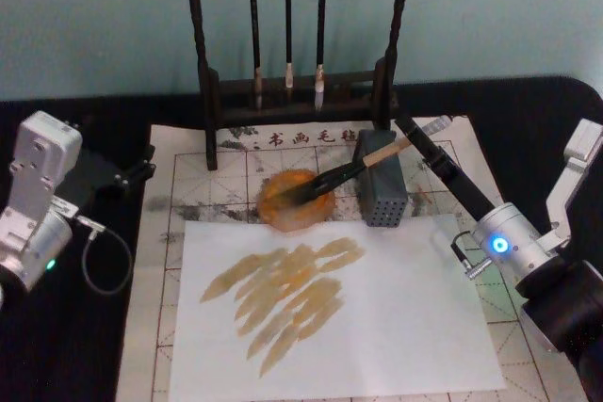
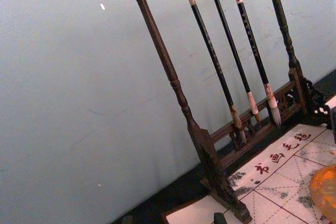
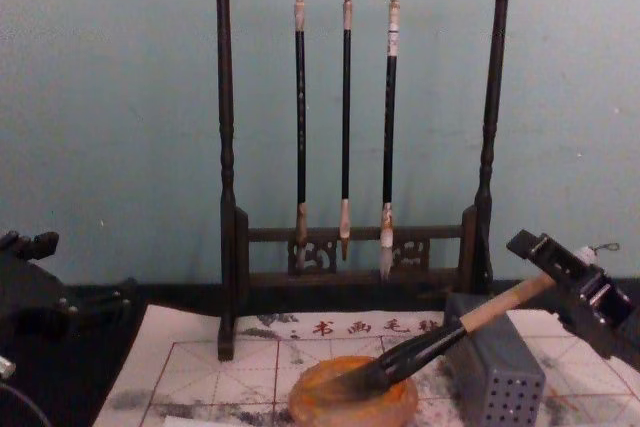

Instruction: Pick up the brush from the inkstone, write on the paper, then place the brush back to its original position.

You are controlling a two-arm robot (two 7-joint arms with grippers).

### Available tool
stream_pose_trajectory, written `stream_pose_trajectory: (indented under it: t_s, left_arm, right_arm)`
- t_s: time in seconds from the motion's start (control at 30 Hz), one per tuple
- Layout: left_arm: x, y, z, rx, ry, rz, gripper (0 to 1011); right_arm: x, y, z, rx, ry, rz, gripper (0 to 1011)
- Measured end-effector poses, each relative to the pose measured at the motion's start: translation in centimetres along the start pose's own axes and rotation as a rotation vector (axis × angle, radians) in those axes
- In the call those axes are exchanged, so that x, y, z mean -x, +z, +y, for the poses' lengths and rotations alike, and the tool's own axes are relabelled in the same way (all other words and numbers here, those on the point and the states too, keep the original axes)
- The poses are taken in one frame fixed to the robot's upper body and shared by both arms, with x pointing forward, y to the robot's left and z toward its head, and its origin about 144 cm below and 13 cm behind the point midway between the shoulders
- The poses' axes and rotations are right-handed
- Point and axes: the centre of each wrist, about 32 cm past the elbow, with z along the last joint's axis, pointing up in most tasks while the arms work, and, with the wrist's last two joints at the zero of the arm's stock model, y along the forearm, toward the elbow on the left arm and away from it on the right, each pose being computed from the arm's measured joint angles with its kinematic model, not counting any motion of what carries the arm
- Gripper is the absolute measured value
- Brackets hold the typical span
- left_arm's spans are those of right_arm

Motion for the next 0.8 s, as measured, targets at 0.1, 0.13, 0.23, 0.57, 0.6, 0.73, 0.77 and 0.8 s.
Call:
stream_pose_trajectory:
  t_s: [0.1, 0.13, 0.23, 0.57, 0.6, 0.73, 0.77, 0.8]
  left_arm:
    - [0.00, 0.00, 0.00, 0.000, 0.000, 0.000, 1001]
    - [0.00, 0.00, 0.00, 0.000, 0.000, 0.000, 1001]
    - [0.00, 0.00, 0.00, 0.000, 0.000, 0.000, 1001]
    - [0.00, 0.00, 0.00, 0.000, 0.000, 0.000, 1001]
    - [0.00, 0.00, 0.00, 0.000, 0.000, 0.000, 1001]
    - [0.00, 0.00, 0.00, 0.000, 0.000, 0.000, 1001]
    - [0.00, 0.00, 0.00, 0.000, 0.000, 0.000, 1001]
    - [0.00, 0.00, 0.00, 0.000, 0.000, 0.000, 1001]
  right_arm:
    - [-0.01, -0.03, -0.03, -0.002, -0.005, 0.003, 1000]
    - [0.00, -0.03, -0.04, -0.002, -0.006, 0.003, 1000]
    - [0.01, -0.02, -0.04, -0.003, -0.008, 0.004, 1000]
    - [0.02, -0.02, -0.03, -0.004, -0.006, 0.004, 1000]
    - [0.02, -0.01, -0.03, -0.004, -0.006, 0.004, 1000]
    - [0.02, -0.01, -0.02, -0.004, -0.006, 0.004, 1000]
    - [0.02, 0.00, -0.02, -0.004, -0.006, 0.003, 1000]
    - [0.02, 0.00, -0.02, -0.004, -0.006, 0.003, 1000]
